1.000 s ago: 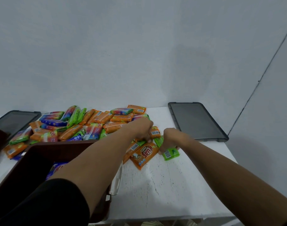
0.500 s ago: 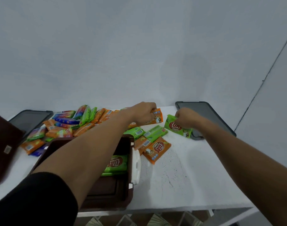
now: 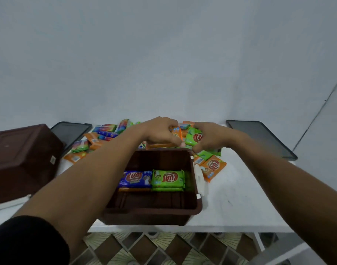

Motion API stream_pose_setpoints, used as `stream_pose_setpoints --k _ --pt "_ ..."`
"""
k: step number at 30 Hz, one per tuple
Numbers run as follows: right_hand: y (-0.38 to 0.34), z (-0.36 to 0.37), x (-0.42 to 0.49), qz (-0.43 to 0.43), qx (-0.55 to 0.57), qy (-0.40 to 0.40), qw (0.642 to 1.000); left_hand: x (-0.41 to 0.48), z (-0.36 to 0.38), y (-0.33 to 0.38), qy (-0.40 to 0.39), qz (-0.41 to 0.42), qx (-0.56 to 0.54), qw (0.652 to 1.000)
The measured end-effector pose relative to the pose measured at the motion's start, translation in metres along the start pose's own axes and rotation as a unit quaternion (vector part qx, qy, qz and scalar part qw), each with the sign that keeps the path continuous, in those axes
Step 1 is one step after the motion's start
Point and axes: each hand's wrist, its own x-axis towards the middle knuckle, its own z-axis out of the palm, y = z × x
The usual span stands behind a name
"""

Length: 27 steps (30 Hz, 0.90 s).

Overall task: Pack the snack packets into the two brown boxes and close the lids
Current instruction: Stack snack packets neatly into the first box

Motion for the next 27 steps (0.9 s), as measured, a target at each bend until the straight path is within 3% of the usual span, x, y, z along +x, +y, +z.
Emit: stream_pose_setpoints --k 6,13,20,27 --pt "-0.046 0.025 -0.004 -0.021 -0.048 -0.077 0.996 -0.057 -0.012 -0.043 -0.145 0.015 -0.104 0.984" --pt "-0.084 0.068 -0.018 -0.043 -0.049 -0.241 0.968 -0.098 0.002 -0.076 -0.286 -0.062 -0.142 0.946" --pt "-0.09 0.112 -0.02 -0.009 -0.113 -0.284 0.952 -0.109 0.04 -0.095 -0.273 -0.097 -0.111 0.951" --pt "-0.084 0.133 -0.015 0.019 -0.13 -0.27 0.954 -0.106 0.073 -0.096 -0.274 -0.083 -0.076 0.955"
